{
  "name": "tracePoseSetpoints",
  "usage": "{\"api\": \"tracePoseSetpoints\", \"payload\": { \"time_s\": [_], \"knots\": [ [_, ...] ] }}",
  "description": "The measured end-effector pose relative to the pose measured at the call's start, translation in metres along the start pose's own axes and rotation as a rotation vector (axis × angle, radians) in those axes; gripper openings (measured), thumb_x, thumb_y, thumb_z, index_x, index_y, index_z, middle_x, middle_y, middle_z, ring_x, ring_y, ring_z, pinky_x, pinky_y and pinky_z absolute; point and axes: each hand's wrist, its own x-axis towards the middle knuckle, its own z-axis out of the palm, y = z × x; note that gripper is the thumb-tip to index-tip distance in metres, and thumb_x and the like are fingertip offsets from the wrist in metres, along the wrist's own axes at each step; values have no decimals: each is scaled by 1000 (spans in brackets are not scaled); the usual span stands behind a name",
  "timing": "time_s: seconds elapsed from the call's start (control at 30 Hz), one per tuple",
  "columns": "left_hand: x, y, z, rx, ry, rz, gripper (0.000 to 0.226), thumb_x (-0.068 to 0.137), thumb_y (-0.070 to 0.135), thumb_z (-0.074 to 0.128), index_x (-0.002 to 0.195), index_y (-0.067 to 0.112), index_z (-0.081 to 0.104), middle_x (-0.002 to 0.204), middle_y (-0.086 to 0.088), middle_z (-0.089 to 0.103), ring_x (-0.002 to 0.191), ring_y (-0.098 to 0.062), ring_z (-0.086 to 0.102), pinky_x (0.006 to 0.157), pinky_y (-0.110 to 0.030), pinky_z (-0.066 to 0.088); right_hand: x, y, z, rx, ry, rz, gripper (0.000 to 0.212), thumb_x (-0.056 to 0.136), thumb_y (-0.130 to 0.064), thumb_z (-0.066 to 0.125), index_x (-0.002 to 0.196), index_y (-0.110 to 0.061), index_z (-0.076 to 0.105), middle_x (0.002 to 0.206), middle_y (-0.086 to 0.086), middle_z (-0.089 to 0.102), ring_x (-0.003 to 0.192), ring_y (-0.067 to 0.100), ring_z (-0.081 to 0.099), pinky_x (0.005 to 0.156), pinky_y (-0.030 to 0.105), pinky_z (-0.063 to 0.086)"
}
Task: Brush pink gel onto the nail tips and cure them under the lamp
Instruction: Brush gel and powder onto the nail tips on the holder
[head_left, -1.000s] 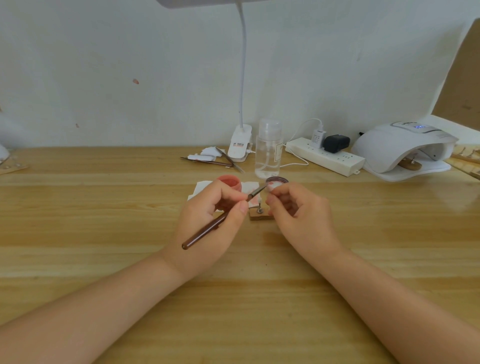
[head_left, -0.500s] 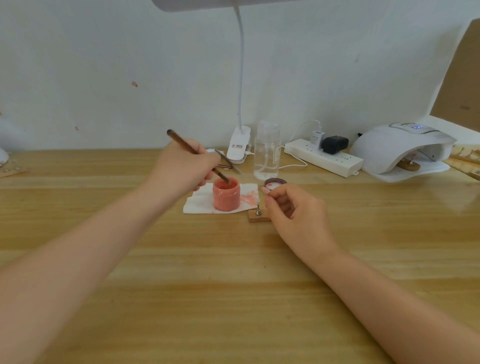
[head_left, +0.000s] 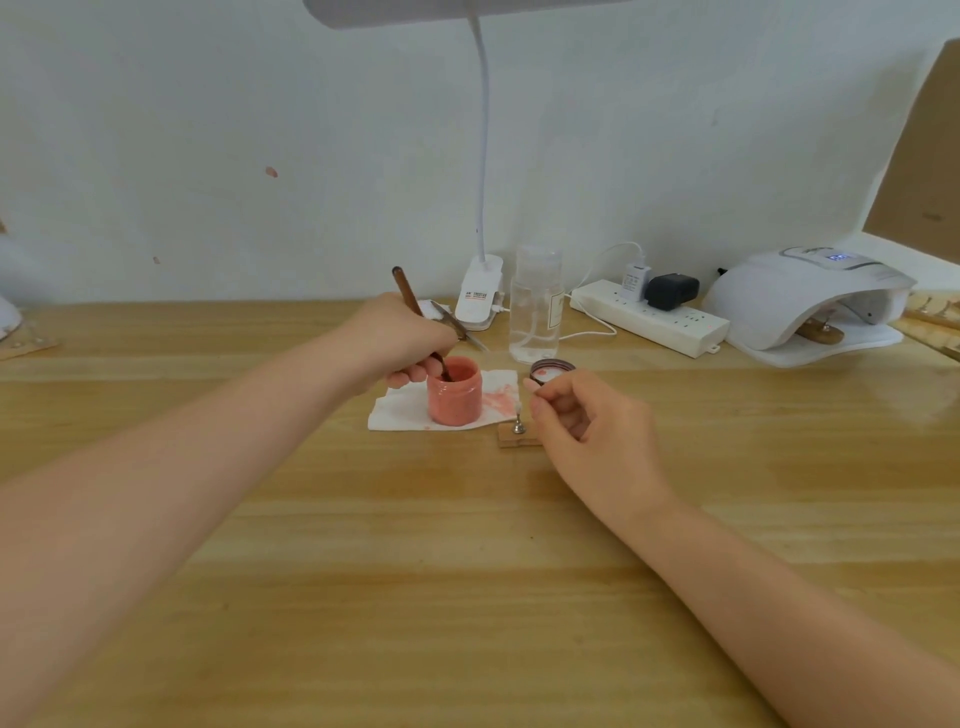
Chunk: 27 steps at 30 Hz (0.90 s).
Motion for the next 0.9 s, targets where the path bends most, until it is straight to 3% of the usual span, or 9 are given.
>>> {"api": "tracePoseSetpoints", "payload": {
  "time_s": [0.27,0.5,0.9],
  "knots": [
    [6,-19,-26,-449,60,-189,11,80,10,51,69,10,52,40,3,49,30,-8,40,34,-12,29,-1,-3,-1,-34,-4,-14,5,88,-15,65,86,-10,67,71,0,65,65,11,57,64,28,50],
    [10,-41,-36,-609,-63,-337,15,83,13,46,69,13,47,41,5,46,29,-7,38,31,-9,23,-1,-5,-2,-57,-7,-27,6,88,-14,65,86,-9,67,71,-1,65,65,10,58,65,29,51],
    [11,-49,-43,-799,-104,-366,15,84,13,45,69,15,43,43,5,44,31,-7,37,31,-9,22,-1,-6,-3,-46,-21,-28,5,87,-14,65,87,-10,67,71,-4,64,68,7,57,61,19,48]
  ]
}}
